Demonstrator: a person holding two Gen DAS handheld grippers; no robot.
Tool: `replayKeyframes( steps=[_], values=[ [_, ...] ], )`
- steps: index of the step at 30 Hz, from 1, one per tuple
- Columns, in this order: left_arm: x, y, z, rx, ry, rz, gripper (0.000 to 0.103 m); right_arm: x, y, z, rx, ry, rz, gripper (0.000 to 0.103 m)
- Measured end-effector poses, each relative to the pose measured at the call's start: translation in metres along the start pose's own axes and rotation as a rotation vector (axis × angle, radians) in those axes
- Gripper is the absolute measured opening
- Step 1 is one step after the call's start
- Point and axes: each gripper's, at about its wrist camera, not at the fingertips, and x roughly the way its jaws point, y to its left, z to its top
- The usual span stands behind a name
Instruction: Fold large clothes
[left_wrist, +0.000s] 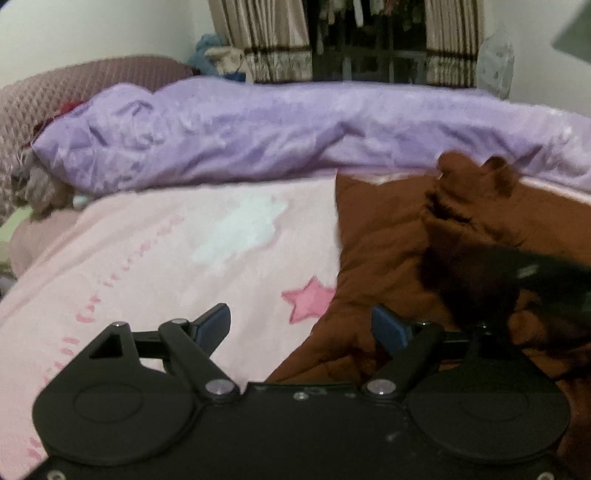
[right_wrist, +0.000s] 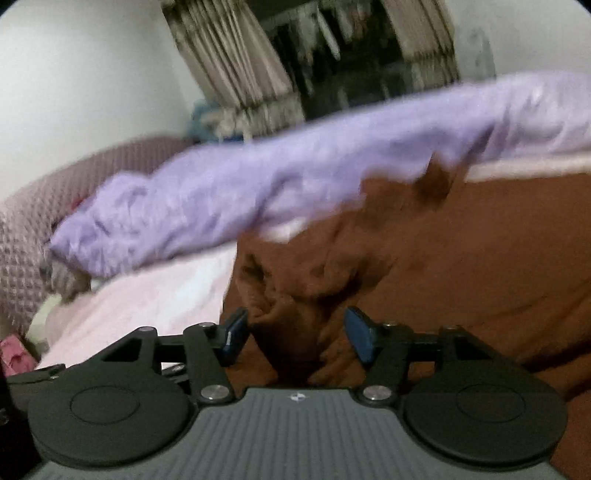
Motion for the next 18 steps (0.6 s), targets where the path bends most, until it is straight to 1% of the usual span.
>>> replayKeyframes(
  steps=[2,3,4,6,8,10,12,13,15,16,17,18],
  values=[
    [-0.014,-0.004,0.007,-0.023,-0.023,-0.059,0.085,-0.027,-0.010,0.011,-0.076,-0.060,-0.059,0.073],
    [-0.019,-0.007,0.011,-0.037,-0.023,-0.089,0.085,-0.034,-0.018,0.016,-0.114,-0.086,-0.119,0.075],
    [-0.022,-0.010,0.014,-0.049,-0.023,-0.105,0.085,-0.039,-0.027,0.019,-0.142,-0.100,-0.173,0.077],
    [-0.029,-0.019,0.017,-0.074,-0.033,-0.109,0.085,-0.050,-0.052,0.023,-0.163,-0.110,-0.254,0.077],
    [-0.027,-0.031,0.019,-0.062,-0.039,-0.146,0.085,-0.054,-0.082,0.025,-0.125,-0.095,-0.318,0.077],
    [-0.014,-0.049,0.022,0.003,-0.016,-0.169,0.085,-0.057,-0.116,0.028,-0.054,-0.061,-0.389,0.075],
    [0.009,-0.068,0.020,0.062,0.016,-0.133,0.085,-0.058,-0.143,0.027,0.007,-0.027,-0.448,0.075],
    [0.025,-0.077,0.018,0.086,0.047,-0.119,0.085,-0.060,-0.156,0.024,0.039,-0.012,-0.474,0.075],
    [0.052,-0.090,0.012,0.113,0.108,-0.129,0.087,-0.057,-0.176,0.021,0.081,0.021,-0.501,0.075],
    [0.055,-0.092,0.010,0.108,0.099,-0.126,0.085,-0.057,-0.184,0.018,0.089,0.032,-0.505,0.075],
    [0.053,-0.092,0.010,0.095,0.068,-0.129,0.079,-0.058,-0.190,0.017,0.095,0.038,-0.506,0.076],
    [0.049,-0.090,0.011,0.092,0.050,-0.129,0.062,-0.056,-0.195,0.018,0.095,0.042,-0.509,0.076]
  ],
)
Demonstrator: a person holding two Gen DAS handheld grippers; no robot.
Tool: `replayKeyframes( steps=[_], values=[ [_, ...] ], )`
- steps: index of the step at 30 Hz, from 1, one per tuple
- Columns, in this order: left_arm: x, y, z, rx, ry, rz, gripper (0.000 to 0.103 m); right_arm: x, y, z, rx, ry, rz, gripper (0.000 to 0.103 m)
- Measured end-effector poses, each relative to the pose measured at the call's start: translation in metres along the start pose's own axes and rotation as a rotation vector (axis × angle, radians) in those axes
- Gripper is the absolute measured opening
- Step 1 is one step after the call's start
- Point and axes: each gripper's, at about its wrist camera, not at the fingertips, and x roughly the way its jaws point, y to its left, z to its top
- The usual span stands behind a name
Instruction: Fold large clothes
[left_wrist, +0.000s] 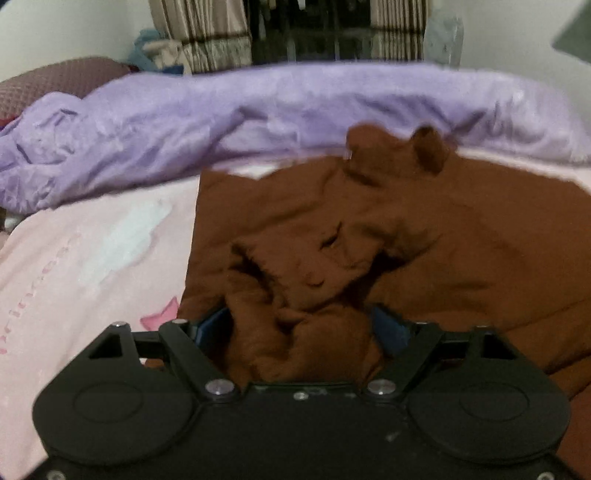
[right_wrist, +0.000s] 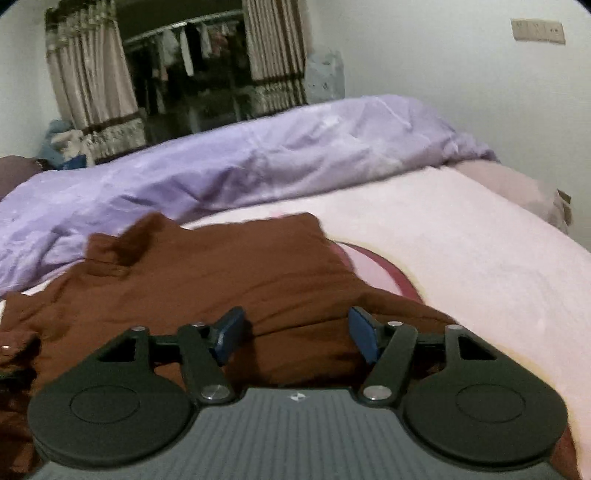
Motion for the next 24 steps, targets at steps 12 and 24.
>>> replayKeyframes(
  steps=[12,24],
  values=[
    [0.013,0.009,-0.024,0.048,-0.084,0.159,0.088,0.042,-0.015,-0.015,-0.036,0.038,0.017,0.056],
    [-0.084,0.004,0.011,0.060,-0.222,0.173,0.094,-0.028,0.013,0.015,-0.006,-0.056,0.125,0.055]
  ],
)
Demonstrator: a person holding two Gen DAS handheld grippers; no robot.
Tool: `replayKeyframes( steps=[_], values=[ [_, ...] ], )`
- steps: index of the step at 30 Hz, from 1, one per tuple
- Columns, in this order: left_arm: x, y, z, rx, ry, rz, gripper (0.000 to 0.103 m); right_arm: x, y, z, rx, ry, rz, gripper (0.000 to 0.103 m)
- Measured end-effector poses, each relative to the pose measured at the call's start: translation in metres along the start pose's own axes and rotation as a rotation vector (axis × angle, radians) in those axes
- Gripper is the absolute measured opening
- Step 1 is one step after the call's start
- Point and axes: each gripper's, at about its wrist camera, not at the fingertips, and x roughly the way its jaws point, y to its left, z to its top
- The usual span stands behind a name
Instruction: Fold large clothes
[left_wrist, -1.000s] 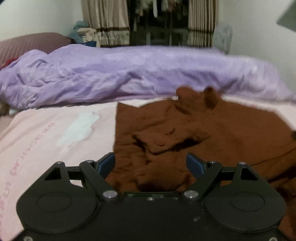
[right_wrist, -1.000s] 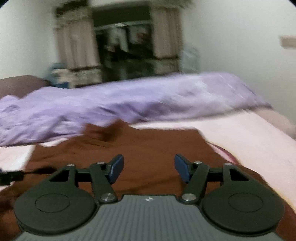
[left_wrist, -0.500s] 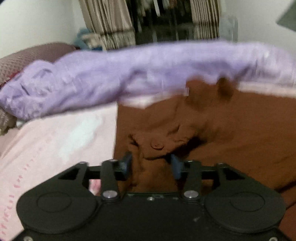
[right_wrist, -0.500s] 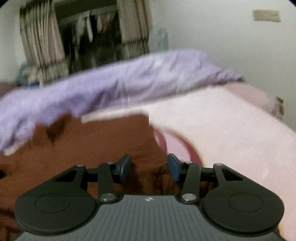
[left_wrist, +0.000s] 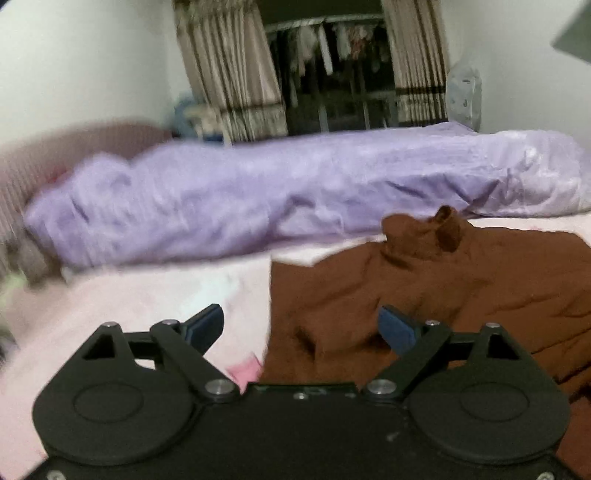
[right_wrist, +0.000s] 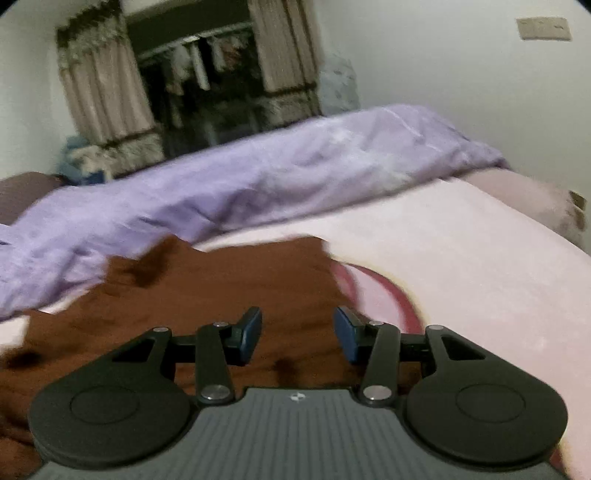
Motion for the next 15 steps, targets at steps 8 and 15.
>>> replayKeyframes(
  steps=[8,15],
  values=[
    [0.014,-0.029,0.031,-0.013,-0.035,-0.106,0.095,0.035,0.081,0.009,-0.155,0.007,0.103,0.055],
    [0.098,-0.065,0.031,-0.063,0.106,-0.164,0.095,0.098,0.103,-0.001,-0.185,0.054,0.081,0.055]
  ],
)
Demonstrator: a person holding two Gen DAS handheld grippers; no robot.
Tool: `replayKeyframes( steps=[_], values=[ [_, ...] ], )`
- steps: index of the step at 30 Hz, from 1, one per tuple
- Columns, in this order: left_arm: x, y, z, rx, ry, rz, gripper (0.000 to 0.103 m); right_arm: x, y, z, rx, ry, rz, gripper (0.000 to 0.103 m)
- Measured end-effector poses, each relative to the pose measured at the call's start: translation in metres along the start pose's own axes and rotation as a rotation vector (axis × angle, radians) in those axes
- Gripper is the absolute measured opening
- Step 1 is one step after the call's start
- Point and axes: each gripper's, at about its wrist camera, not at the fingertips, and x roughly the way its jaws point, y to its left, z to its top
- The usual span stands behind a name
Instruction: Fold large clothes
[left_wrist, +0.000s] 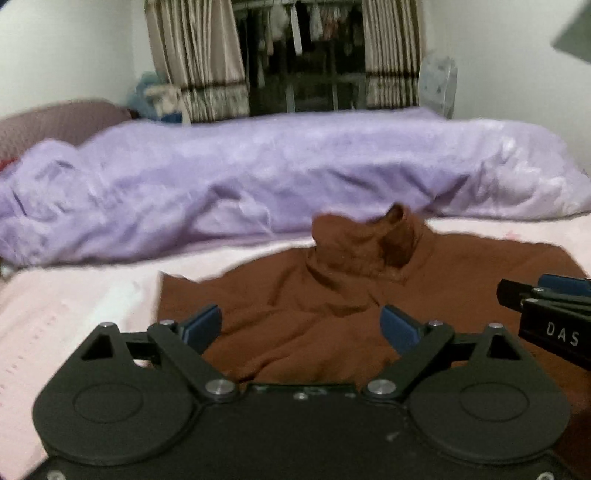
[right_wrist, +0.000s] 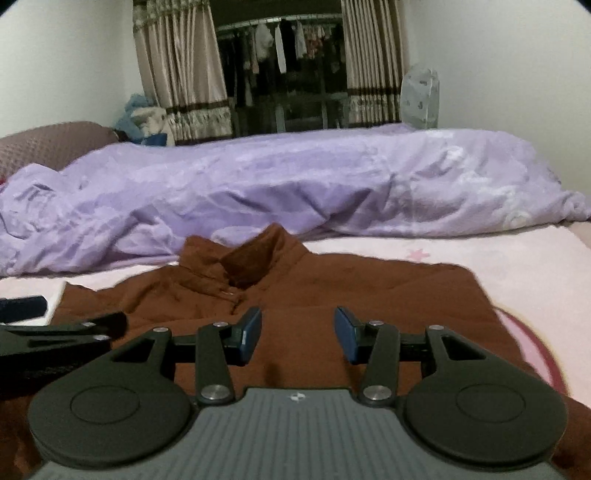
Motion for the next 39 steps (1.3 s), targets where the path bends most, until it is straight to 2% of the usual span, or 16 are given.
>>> replayKeyframes(
  steps=[2,5,11,15,16,19,22,24,25,26,27,30,33,35,37,39],
  values=[
    [0.032,-0.005,-0.008,0.006,0.039,0.004,0.095,0.019,-0.004,-0.009,0.004,0.025,-0.006,0.055],
    [0.056,-0.005,-0.033,-0.002,0.076,-0.003,0.102,0.038,-0.009,-0.031,0.040,0.070,-0.002,0.055],
    [0.053,-0.007,-0.034,0.008,0.063,0.011,0.103,0.032,0.004,-0.032,-0.028,0.064,-0.046,0.057],
    [0.050,0.002,-0.033,0.006,0.069,-0.005,0.103,0.026,0.000,-0.031,-0.003,0.045,-0.018,0.057],
    [0.046,0.005,-0.030,0.016,0.067,0.002,0.103,0.021,-0.004,-0.027,0.017,0.029,-0.006,0.052],
    [0.025,0.021,-0.020,0.027,-0.017,0.061,0.103,0.006,-0.024,-0.013,0.071,-0.012,0.003,0.048],
    [0.017,0.040,-0.017,-0.006,-0.057,0.090,0.103,-0.001,-0.035,-0.008,-0.003,-0.015,-0.087,0.048],
    [0.029,0.054,-0.019,-0.047,-0.013,0.096,0.103,0.006,-0.046,-0.013,-0.046,0.007,-0.187,0.049],
    [0.043,0.060,-0.024,-0.070,0.044,0.090,0.103,0.015,-0.053,-0.016,-0.042,0.046,-0.215,0.049],
    [0.055,0.063,-0.029,-0.083,0.085,0.081,0.103,0.025,-0.061,-0.021,-0.017,0.093,-0.208,0.049],
    [0.066,0.065,-0.035,-0.096,0.118,0.067,0.103,0.030,-0.067,-0.025,0.010,0.095,-0.178,0.049],
    [0.067,0.062,-0.031,-0.068,0.109,0.088,0.103,0.029,-0.062,-0.025,-0.023,0.088,-0.194,0.051],
    [0.068,0.067,-0.032,-0.082,0.112,0.066,0.103,0.026,-0.064,-0.025,-0.009,0.083,-0.183,0.051],
    [0.058,0.077,-0.032,-0.130,0.072,0.033,0.103,0.015,-0.073,-0.020,0.060,0.054,-0.144,0.050],
    [0.045,0.087,-0.026,-0.166,0.020,0.002,0.103,-0.007,-0.086,-0.004,0.143,-0.043,-0.069,0.050],
    [0.030,0.096,-0.020,-0.140,-0.060,0.033,0.103,-0.022,-0.092,0.004,0.125,-0.112,-0.100,0.050]
  ],
)
